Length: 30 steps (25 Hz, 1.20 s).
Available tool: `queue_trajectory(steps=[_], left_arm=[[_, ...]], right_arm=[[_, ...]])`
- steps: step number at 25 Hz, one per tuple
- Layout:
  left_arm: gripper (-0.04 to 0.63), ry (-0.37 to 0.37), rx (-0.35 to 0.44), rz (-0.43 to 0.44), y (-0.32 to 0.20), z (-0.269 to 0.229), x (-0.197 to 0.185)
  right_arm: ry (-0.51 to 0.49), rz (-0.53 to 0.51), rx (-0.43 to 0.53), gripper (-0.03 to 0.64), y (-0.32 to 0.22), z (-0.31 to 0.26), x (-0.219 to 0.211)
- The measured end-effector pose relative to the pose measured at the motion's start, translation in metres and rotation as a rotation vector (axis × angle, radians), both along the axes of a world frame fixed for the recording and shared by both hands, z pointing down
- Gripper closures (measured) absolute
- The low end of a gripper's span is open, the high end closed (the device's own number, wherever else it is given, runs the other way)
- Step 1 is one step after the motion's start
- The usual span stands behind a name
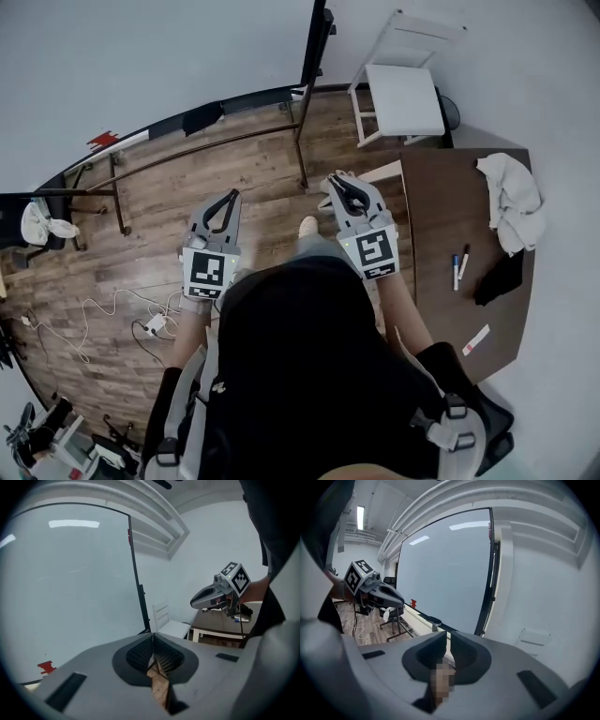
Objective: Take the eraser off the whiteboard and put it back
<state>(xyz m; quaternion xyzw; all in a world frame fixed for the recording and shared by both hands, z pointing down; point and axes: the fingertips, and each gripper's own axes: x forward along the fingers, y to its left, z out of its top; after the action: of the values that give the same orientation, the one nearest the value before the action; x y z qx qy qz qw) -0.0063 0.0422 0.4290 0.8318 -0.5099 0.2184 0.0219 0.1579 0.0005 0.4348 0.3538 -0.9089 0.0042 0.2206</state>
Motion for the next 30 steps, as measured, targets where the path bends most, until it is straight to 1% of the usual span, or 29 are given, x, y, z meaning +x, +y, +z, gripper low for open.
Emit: queue_trajectory(steps=[3,5,7,11,16,21,26,30], left_arm=[[0.586,-0.028,-0.007,-0.039,-0.022,0.004,0.016],[0.586,-0.062,-0.012,-0.060,-0.035,0.007,0.024],[0.586,-0.100,-0.017,-0.080,-0.046,0.011,0.029],[0.586,-0.139,-0.027,-0.119,-0.065,0.017,0.029],[0.586,-0.242,-0.040,-0.160,-0.082,0.029,0.020],[0.586,-0.270,-0.067,-0.170,-0.103,0.049,0.006],[0.584,-0.328,-0.094,-0.165,-0.124,0.075,-0.020],[0.553,-0.355,-0.123,-0.166,-0.139,0.097,-0.043]], right_arm=[[-0.002,-0.048,-0.021,0.581,-0.023,0.006,0.014],[-0.009,-0.068,-0.035,0.581,-0.037,0.008,0.022],[-0.017,-0.076,-0.044,0.581,-0.049,0.011,0.031],[-0.029,-0.076,-0.048,0.581,-0.070,0.012,0.043],[-0.033,-0.061,-0.052,0.581,-0.086,0.010,0.055],[-0.016,-0.033,-0.060,0.581,-0.097,0.013,0.061],[0.015,0.004,-0.069,0.581,-0.108,0.016,0.057],[0.033,0.038,-0.076,0.581,-0.117,0.017,0.049]])
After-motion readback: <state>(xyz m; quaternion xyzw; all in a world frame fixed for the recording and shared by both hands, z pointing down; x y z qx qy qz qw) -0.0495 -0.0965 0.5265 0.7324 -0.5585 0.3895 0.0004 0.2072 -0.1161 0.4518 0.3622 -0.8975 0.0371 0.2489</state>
